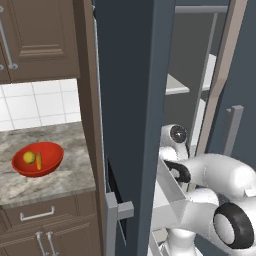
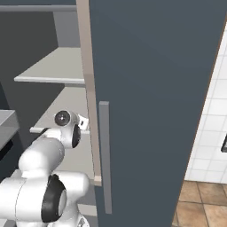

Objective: Take the lemon, peach, and carrot from the freezer and place them in the bowl on the counter.

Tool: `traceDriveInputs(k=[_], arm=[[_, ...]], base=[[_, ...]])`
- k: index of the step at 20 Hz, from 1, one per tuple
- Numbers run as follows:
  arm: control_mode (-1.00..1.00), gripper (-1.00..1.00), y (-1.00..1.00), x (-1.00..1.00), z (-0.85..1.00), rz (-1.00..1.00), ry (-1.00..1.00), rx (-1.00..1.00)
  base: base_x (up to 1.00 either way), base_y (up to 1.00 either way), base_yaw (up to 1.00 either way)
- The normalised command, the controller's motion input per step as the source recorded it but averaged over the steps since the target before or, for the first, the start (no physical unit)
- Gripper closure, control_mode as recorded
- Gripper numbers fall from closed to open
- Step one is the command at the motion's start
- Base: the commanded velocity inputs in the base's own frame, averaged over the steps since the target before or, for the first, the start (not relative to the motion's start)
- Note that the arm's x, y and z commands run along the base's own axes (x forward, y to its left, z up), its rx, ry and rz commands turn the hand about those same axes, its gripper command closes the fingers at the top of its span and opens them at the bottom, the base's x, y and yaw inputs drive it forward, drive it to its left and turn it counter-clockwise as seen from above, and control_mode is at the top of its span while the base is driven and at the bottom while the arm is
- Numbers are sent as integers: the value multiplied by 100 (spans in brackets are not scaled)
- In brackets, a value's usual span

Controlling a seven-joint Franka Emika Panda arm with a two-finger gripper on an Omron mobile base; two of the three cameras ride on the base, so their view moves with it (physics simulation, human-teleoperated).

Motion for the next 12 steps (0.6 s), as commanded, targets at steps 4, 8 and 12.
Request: traceDriveInputs(k=[4, 8, 12], arm=[[-100, 100, 3, -38, 40, 39, 19, 1], [-100, 100, 16, -59, 50, 21, 23, 0], [-100, 100, 13, -84, 37, 7, 11, -7]], base=[[0, 0, 0], [0, 0, 0], [0, 0, 0]])
